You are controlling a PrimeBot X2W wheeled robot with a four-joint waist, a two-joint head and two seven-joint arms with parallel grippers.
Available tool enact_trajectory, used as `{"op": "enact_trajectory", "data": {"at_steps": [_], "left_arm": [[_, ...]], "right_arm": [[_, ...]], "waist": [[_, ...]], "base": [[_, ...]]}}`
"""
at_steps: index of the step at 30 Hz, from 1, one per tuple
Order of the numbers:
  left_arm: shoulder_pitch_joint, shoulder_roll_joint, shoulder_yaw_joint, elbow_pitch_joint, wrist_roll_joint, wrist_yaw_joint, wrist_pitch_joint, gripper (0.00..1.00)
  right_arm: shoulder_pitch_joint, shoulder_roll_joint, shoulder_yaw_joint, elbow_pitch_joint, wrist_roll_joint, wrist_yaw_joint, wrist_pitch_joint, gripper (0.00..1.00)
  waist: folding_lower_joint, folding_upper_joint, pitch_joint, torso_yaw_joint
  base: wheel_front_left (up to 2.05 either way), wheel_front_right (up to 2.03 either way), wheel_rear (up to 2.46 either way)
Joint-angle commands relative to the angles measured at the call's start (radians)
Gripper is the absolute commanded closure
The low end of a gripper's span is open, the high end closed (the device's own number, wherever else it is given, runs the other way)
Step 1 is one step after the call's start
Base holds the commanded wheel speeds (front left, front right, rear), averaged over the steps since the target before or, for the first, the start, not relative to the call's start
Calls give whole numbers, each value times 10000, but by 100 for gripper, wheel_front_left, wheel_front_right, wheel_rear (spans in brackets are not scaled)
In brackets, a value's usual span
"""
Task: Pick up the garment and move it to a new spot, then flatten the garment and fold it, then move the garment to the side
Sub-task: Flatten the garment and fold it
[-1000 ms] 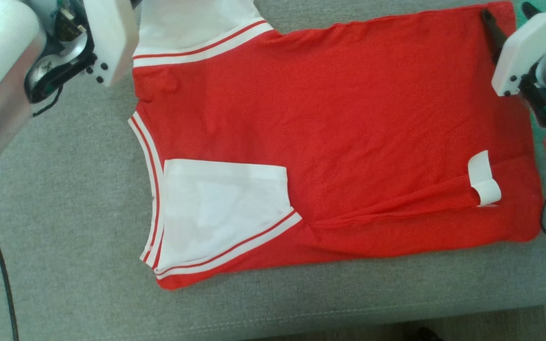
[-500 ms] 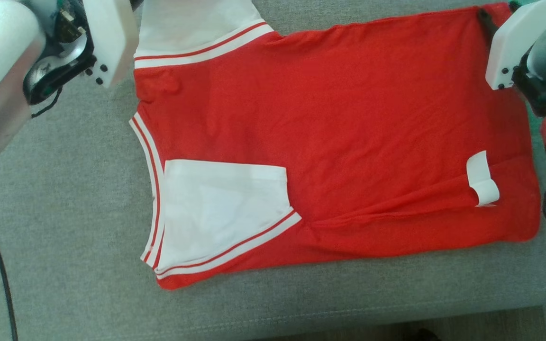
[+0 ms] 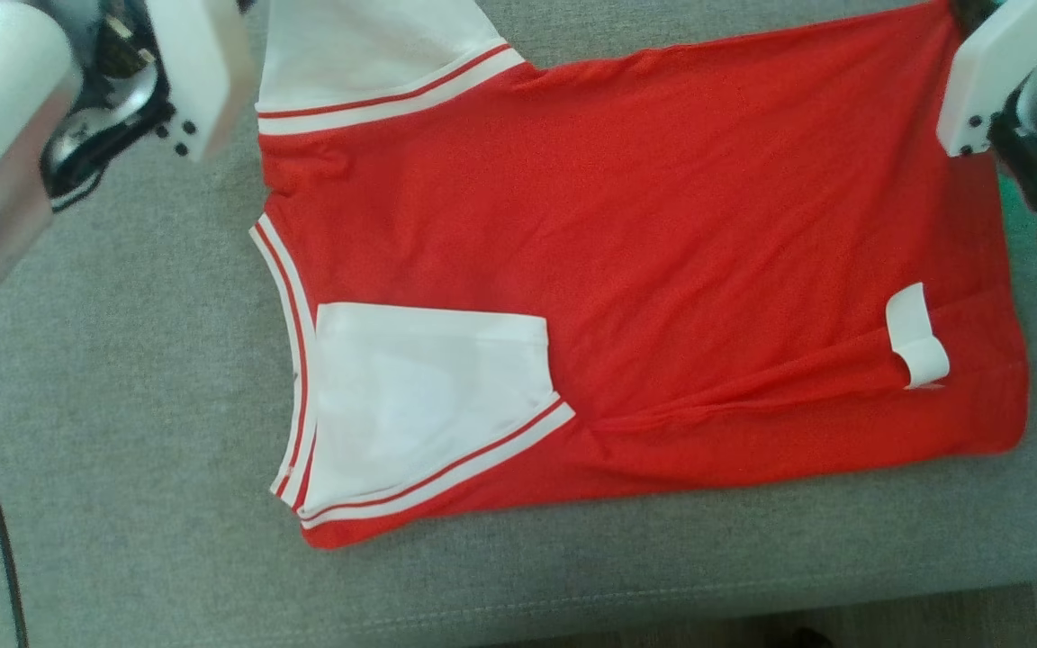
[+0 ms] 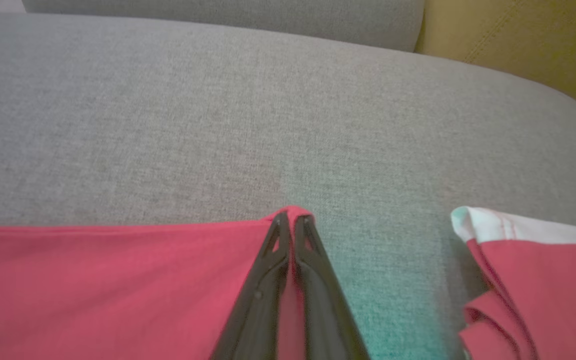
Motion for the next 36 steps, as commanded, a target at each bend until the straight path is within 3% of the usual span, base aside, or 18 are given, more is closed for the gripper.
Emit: {"op": "enact_trajectory", "data": {"at_steps": [1, 12, 20, 27, 36], "left_arm": [[-717, 387, 402, 130, 164, 15, -437, 100], [-1526, -97, 1015, 1486, 453, 138, -2730, 100], [-724, -386, 972, 1515, -173, 67, -2988, 100], [685, 277, 909, 113, -826, 169, -3065, 100], [2641, 1475, 798, -2957, -1160, 1425, -3109, 100]], "right_arm": [[-436, -70, -210, -168, -1, -9, -309, 100], [-1099, 20, -1222, -56, 298, -9, -1588, 100], [-445, -157, -1103, -110, 911, -9, -1765, 100], [952, -603, -898, -753, 1610, -9, -1917, 100], [3094, -1260, -1184, -2125, 2287, -9, -1742, 100]], "waist": [[0, 0, 1, -16], [0, 0, 49, -149], [0, 0, -387, 92], [0, 0, -818, 379], [0, 0, -1205, 675]], "base": [[0, 0, 0], [0, 0, 0], [0, 0, 0], [0, 0, 0], [0, 0, 0]]}}
